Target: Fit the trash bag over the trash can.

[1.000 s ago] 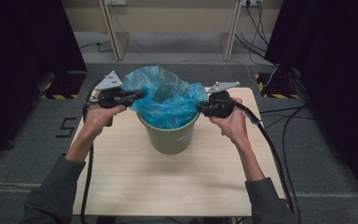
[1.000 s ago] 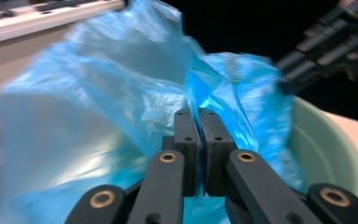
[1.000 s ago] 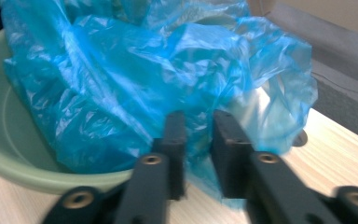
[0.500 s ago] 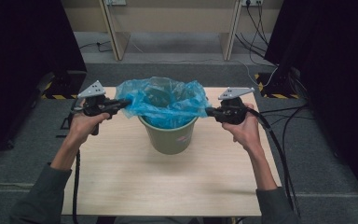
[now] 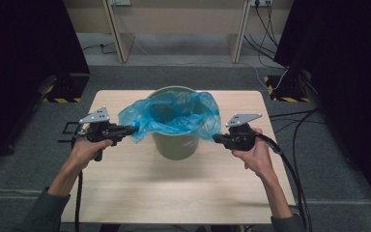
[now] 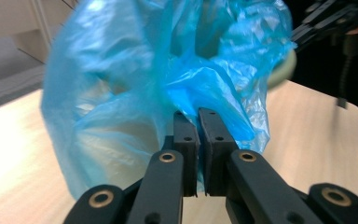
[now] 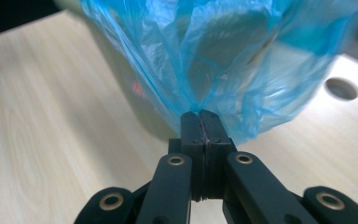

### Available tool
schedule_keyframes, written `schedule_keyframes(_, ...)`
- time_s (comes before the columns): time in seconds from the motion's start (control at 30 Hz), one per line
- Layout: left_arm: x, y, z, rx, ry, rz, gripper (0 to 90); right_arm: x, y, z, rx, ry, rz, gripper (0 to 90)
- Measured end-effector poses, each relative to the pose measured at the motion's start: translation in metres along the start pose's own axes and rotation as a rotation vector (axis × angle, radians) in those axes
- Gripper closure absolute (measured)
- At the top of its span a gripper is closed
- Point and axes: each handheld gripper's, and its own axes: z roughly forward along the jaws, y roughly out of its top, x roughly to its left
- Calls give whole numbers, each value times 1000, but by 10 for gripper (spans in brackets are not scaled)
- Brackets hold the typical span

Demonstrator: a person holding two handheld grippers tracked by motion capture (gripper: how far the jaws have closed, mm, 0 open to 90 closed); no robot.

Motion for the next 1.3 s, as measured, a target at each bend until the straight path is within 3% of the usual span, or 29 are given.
schedule_keyframes(0.1,-4,-5,-2,19,-1,17,861,2,-8,8,35,-9,-9,900)
schedule_keyframes(0.2,3,-8,-4,10,-2,-15,853,-1,-16,14,49,-11,12,900)
schedule_keyframes(0.27,9,-8,-3,-3,33,-41,816,-4,-18,13,40,-25,39,789)
schedule_keyframes(0.3,11,-7,-3,-4,43,-51,746,-6,-17,11,56,-49,58,663)
schedule_keyframes(0.33,13,-6,-3,4,57,-65,671,-7,-16,9,69,-51,67,602)
schedule_keyframes(0.37,12,-4,-4,8,70,-62,568,-7,-14,3,49,-64,76,536)
schedule_keyframes(0.4,10,-2,-7,3,75,-55,528,-7,-12,-4,26,-77,79,495)
schedule_keyframes(0.47,5,4,-15,-14,85,-47,466,-5,-4,-20,-28,-84,68,458)
schedule_keyframes(0.57,-1,15,-30,-39,133,-15,377,-4,11,-45,-129,-127,62,390)
schedule_keyframes(0.63,-3,22,-35,-56,150,2,360,-4,23,-53,-185,-153,51,360)
schedule_keyframes(0.73,-2,33,-37,-85,193,21,321,-4,39,-52,-226,-160,35,328)
schedule_keyframes(0.87,10,46,-16,-64,209,16,288,-7,67,-29,-230,-143,26,302)
schedule_keyframes(0.93,21,49,-4,-70,209,-5,331,-10,77,-17,-230,-112,14,382)
schedule_keyframes(1.03,35,49,9,-58,198,2,555,-18,85,-3,-203,-89,-41,685)
schedule_keyframes(1.1,43,47,18,-42,205,-4,688,-30,87,4,-178,-105,-36,814)
schedule_keyframes(1.2,57,41,31,-42,206,-42,813,-52,86,13,-154,-122,16,897)
schedule_keyframes(1.3,67,35,40,-34,205,-70,849,-67,82,23,-108,-151,39,900)
